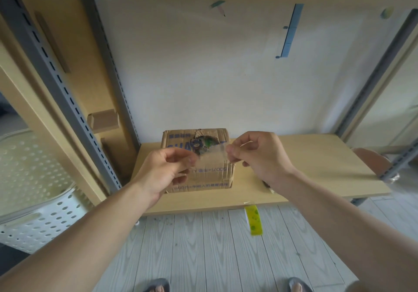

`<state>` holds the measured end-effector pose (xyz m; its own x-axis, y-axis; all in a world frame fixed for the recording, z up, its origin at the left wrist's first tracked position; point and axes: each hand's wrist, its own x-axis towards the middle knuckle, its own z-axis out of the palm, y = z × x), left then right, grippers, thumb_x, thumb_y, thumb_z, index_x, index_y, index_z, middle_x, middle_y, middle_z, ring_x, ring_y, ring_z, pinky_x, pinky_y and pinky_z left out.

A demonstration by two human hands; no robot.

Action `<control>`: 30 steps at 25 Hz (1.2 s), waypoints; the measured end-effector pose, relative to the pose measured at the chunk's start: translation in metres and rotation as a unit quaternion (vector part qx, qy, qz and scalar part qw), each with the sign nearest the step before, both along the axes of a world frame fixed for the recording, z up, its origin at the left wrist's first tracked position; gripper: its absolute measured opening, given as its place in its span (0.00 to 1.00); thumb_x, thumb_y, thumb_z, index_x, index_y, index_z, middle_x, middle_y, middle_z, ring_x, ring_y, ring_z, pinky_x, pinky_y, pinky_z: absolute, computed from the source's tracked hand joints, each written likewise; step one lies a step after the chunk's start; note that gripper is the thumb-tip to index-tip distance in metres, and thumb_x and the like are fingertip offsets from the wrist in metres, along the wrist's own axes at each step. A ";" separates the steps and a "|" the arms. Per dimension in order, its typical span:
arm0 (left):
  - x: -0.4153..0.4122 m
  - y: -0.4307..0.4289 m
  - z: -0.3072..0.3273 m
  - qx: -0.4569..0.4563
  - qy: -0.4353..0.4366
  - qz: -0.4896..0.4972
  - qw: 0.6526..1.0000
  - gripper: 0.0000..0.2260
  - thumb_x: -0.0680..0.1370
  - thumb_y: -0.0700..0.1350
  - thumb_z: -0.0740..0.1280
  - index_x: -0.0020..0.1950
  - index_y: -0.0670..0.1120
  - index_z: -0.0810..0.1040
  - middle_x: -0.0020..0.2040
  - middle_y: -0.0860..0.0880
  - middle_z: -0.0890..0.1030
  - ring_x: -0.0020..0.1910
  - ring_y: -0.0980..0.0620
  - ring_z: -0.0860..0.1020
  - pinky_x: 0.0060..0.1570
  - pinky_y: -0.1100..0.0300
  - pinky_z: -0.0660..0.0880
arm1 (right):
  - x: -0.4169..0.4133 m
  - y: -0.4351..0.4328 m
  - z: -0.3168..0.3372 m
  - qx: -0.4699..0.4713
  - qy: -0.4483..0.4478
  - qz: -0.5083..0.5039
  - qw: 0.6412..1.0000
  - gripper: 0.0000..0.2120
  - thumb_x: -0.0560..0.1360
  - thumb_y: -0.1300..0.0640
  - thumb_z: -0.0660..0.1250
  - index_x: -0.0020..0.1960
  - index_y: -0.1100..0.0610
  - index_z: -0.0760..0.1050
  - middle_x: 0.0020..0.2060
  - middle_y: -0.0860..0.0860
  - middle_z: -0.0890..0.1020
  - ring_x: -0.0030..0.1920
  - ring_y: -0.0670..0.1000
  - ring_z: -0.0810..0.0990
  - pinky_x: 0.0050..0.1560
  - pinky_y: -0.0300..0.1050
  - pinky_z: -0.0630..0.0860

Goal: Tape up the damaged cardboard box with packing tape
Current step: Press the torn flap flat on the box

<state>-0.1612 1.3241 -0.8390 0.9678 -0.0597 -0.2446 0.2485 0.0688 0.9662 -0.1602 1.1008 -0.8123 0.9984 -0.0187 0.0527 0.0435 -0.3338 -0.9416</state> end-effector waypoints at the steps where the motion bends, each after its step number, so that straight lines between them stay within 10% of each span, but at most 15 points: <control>1: -0.003 0.003 0.001 -0.020 0.009 0.018 1.000 0.14 0.65 0.44 0.77 0.49 0.43 0.84 0.40 0.48 0.85 0.39 0.52 0.81 0.40 0.56 0.78 | 0.002 0.007 0.002 0.004 -0.004 0.004 1.000 0.06 0.73 0.57 0.76 0.41 0.59 0.81 0.33 0.51 0.86 0.35 0.46 0.84 0.34 0.33 0.73; 11: -0.024 0.046 0.010 -0.103 0.001 0.109 0.989 0.04 0.78 0.37 0.69 0.49 0.44 0.83 0.40 0.49 0.84 0.42 0.51 0.79 0.43 0.56 0.74 | 0.014 0.065 0.016 0.001 -0.004 0.046 0.999 0.07 0.74 0.57 0.75 0.44 0.61 0.81 0.34 0.51 0.86 0.35 0.48 0.85 0.29 0.32 0.72; 23: 0.022 -0.021 0.001 0.215 -0.093 0.056 0.971 0.03 0.77 0.45 0.74 0.44 0.50 0.85 0.39 0.47 0.84 0.36 0.54 0.78 0.40 0.59 0.77 | 0.018 -0.007 -0.010 -0.077 -0.013 -0.033 0.996 0.08 0.75 0.54 0.73 0.39 0.56 0.81 0.32 0.46 0.85 0.30 0.44 0.80 0.32 0.36 0.75; 30: 0.109 -0.039 -0.026 0.226 -0.050 0.083 0.969 0.03 0.80 0.45 0.71 0.48 0.47 0.83 0.43 0.47 0.86 0.39 0.54 0.82 0.39 0.61 0.77 | 0.102 0.004 -0.052 -0.103 0.006 -0.072 0.992 0.08 0.79 0.54 0.66 0.44 0.56 0.78 0.37 0.49 0.85 0.31 0.46 0.75 0.26 0.37 0.67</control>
<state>-0.0526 1.2851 -0.8648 0.9752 0.1902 -0.1135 0.1733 -0.3362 0.9257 -0.0581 1.1046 -0.8646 0.9868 -0.1507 0.0589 -0.0288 -0.5218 -0.8526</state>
